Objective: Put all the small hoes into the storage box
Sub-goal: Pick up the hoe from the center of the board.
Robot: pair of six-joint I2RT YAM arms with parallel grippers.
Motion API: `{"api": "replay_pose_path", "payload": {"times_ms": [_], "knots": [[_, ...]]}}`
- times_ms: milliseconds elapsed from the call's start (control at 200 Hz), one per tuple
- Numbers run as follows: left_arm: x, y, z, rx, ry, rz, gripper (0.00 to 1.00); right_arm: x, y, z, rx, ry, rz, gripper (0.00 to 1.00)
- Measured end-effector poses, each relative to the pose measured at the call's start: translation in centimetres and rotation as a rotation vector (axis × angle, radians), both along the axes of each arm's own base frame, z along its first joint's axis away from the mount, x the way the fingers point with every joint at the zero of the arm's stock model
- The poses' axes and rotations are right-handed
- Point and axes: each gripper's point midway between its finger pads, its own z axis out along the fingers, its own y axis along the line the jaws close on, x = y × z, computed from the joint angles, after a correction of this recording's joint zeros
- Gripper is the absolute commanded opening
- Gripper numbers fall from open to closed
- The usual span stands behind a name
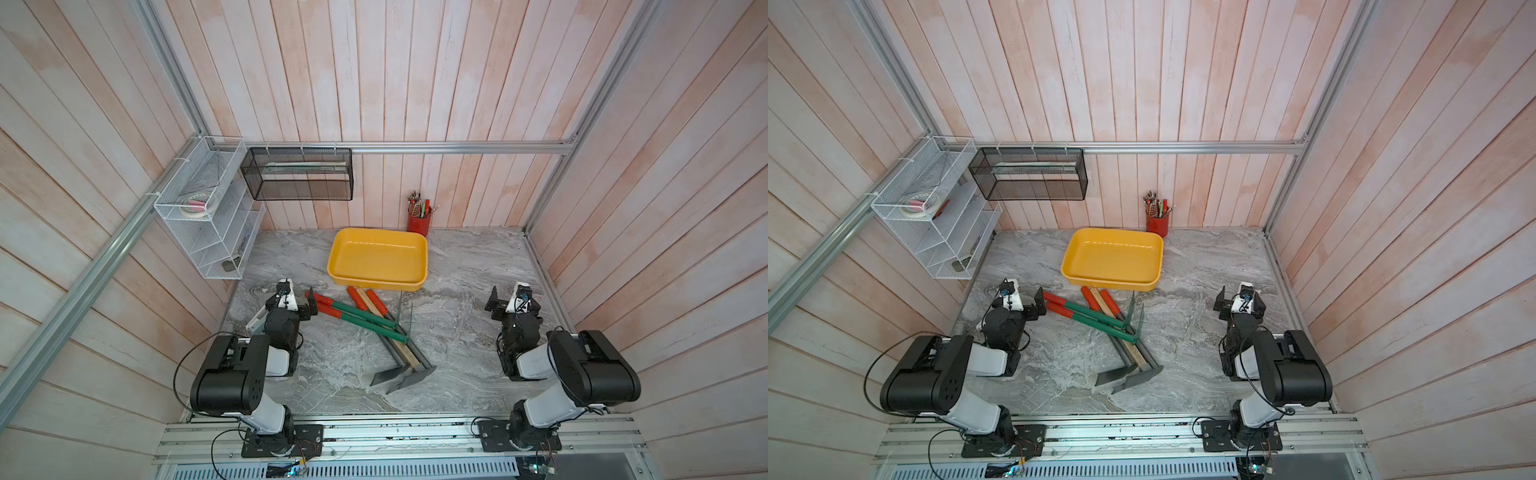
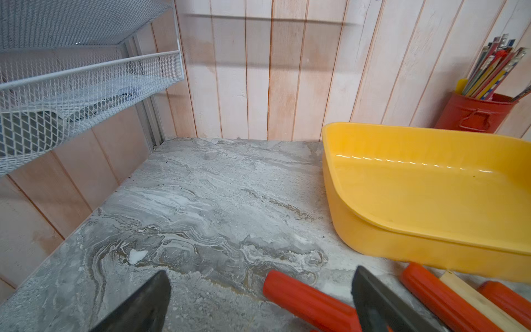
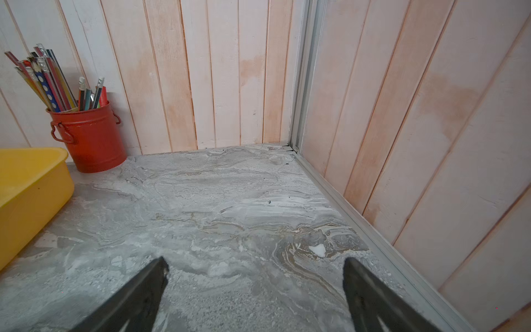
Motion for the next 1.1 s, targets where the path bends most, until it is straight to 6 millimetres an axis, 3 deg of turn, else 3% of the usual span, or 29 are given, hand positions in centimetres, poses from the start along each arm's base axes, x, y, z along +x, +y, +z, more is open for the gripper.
{"api": "replay_pose_path", "payload": {"times_ms": [780, 865, 965, 1045, 1100], "knots": [[0.0, -0.2, 0.0, 0.002, 0.001, -0.013, 1.00, 0.1, -0.1, -0.3, 0.002, 0.011, 0.018, 0.98], [0.0, 0.0, 0.0, 0.000, 0.002, -0.013, 0.86, 0.1, -0.3, -0.5, 0.007, 0.020, 0.017, 0.98], [-0.1, 0.4, 0.3, -0.001, -0.005, 0.013, 0.85, 0.2, -0.3, -0.6, 0.011, 0.050, 0.026, 0.94], [-0.9, 0.5, 1.9, 0.006, -0.033, 0.048, 0.85, 0.7, 0.5, 1.6, 0.009, 0.038, 0.057, 0.90], [-1.5, 0.4, 4.1, -0.004, -0.076, 0.061, 0.85, 1.3, 1.7, 4.7, 0.010, 0.004, 0.102, 0.89]]}}
